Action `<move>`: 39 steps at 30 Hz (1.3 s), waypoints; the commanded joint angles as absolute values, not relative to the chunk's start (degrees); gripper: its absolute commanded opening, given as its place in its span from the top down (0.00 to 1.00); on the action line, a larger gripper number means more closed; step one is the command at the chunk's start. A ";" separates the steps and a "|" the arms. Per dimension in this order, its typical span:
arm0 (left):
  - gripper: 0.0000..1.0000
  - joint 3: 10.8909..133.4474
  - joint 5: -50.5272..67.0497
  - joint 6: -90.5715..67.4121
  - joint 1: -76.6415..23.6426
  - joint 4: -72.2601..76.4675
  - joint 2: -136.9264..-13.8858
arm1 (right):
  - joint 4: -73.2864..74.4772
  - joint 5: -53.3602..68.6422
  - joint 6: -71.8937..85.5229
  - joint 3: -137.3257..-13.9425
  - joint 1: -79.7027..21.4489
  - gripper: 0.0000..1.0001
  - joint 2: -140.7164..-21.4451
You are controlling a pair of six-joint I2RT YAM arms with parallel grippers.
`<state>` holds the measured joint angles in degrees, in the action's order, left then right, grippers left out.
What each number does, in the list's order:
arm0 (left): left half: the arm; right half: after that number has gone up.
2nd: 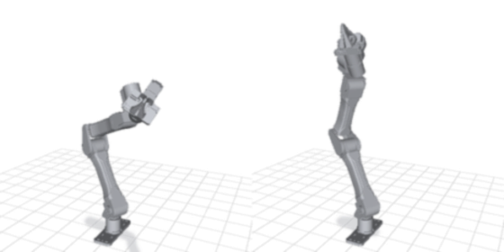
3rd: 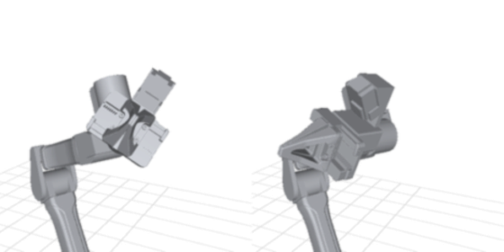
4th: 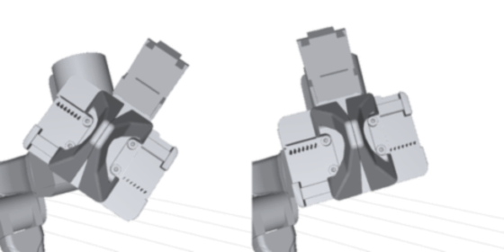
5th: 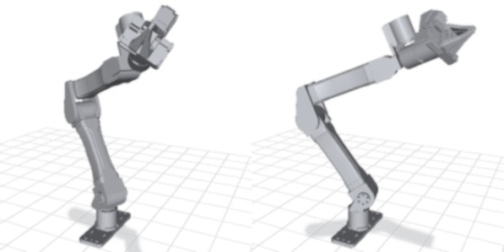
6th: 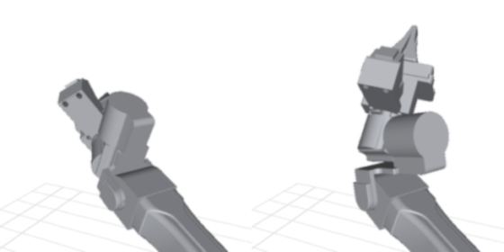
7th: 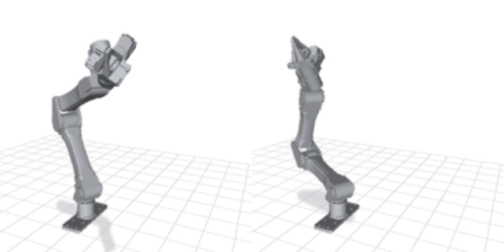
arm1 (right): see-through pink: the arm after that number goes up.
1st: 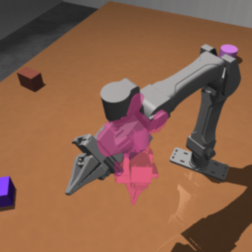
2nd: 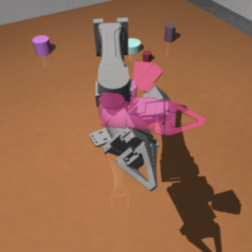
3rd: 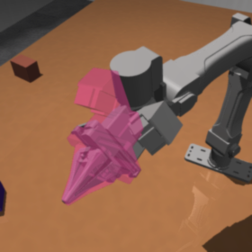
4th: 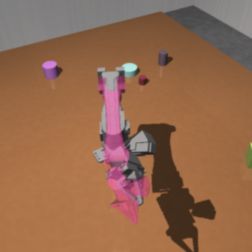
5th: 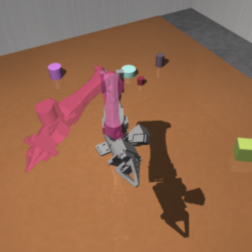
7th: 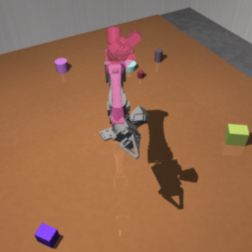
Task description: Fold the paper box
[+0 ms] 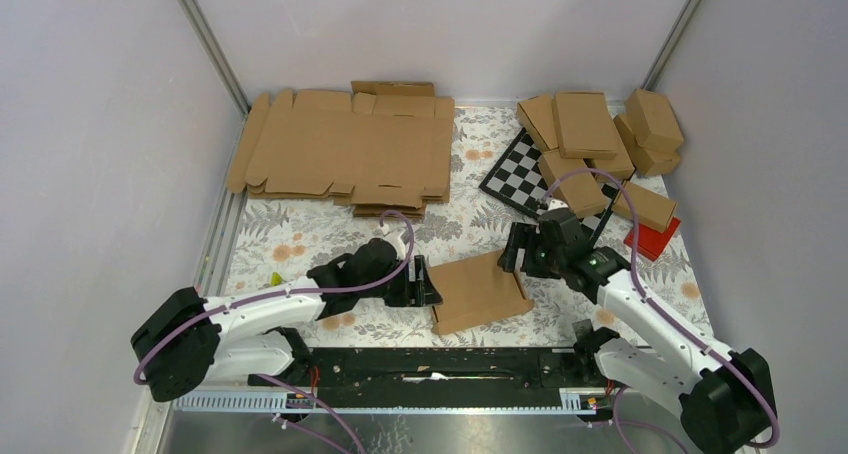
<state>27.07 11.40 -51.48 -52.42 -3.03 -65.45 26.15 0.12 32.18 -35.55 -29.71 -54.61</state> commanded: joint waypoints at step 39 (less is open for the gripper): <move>0.97 41.51 19.19 -37.40 -44.44 -7.09 -84.55 | 18.22 0.95 32.64 -28.20 -26.80 0.27 -56.72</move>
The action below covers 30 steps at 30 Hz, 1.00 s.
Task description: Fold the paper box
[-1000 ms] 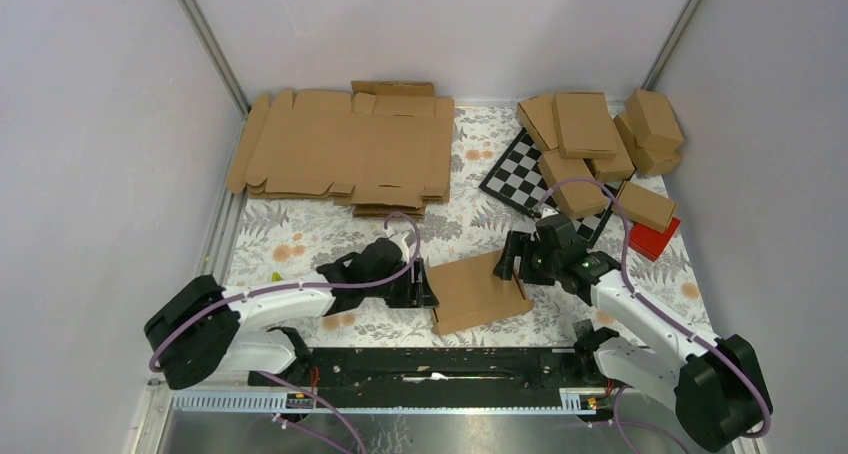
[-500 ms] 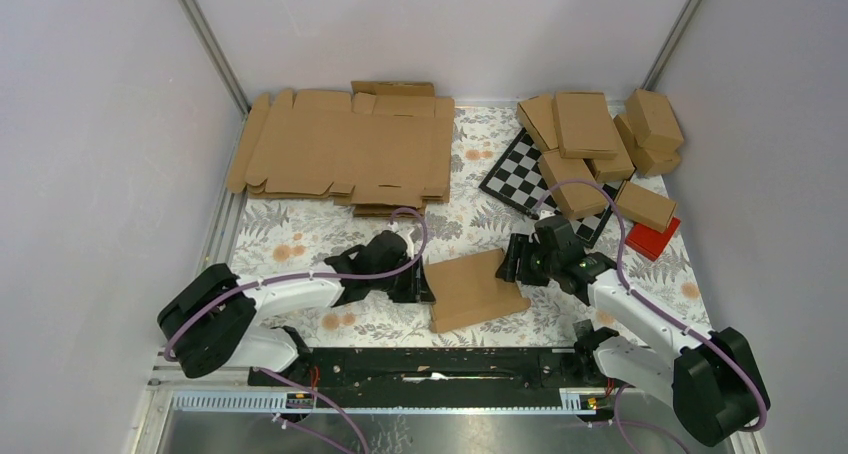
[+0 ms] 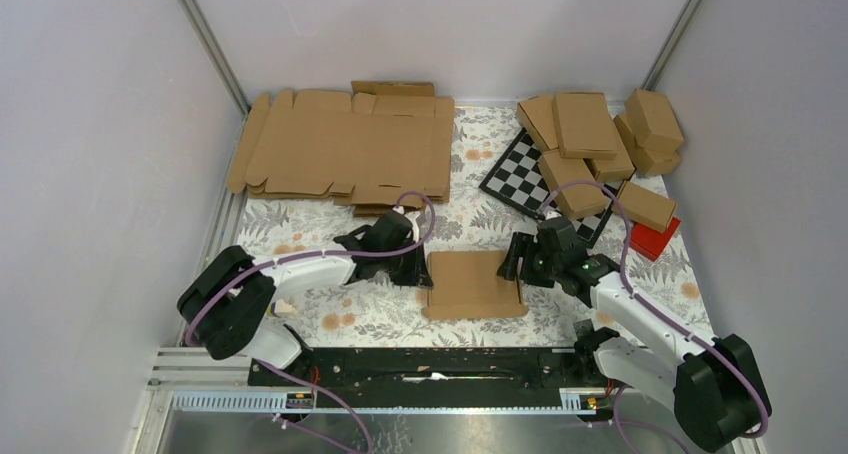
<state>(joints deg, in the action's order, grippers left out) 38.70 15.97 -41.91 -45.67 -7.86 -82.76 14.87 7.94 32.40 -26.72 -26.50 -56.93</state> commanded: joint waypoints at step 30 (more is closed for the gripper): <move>0.86 53.96 22.74 -35.21 -41.39 -4.20 -95.47 | 9.84 15.96 48.88 -21.13 -26.89 0.45 -51.90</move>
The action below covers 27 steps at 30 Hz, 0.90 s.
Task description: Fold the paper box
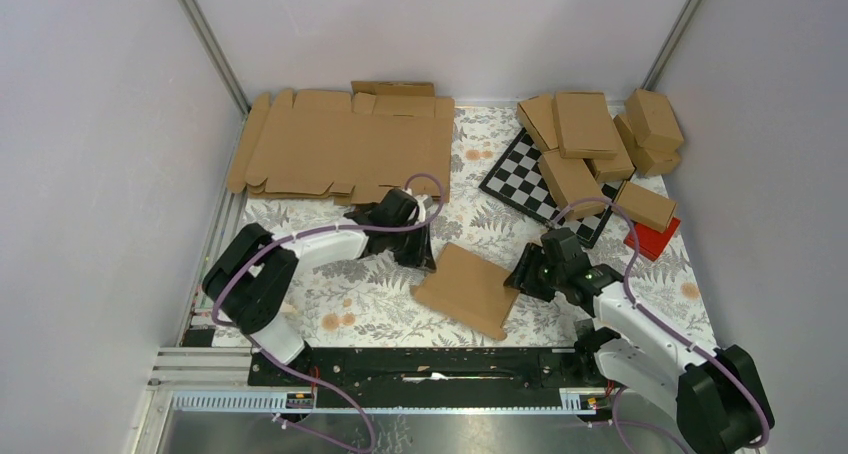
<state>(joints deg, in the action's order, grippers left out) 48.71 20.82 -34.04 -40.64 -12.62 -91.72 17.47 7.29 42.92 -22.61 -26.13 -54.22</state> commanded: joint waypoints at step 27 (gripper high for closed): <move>0.30 43.37 0.39 -38.02 -41.34 -23.13 -56.22 | 22.71 4.70 31.02 -37.47 -26.80 0.00 -48.82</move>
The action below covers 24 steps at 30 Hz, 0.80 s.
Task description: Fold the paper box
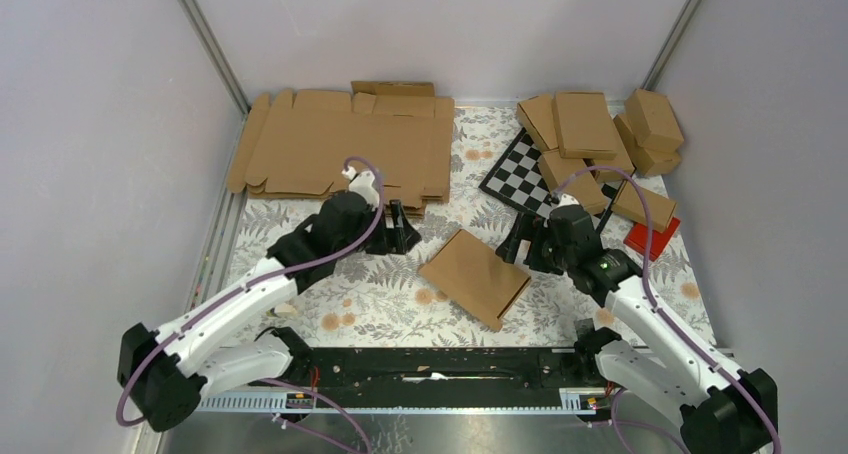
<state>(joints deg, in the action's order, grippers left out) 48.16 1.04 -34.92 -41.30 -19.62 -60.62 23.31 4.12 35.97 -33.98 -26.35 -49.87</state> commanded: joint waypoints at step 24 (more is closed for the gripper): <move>0.58 19.72 14.67 -59.27 -56.15 -9.31 -47.02 | 15.20 8.47 20.16 -39.42 -26.81 0.44 -72.89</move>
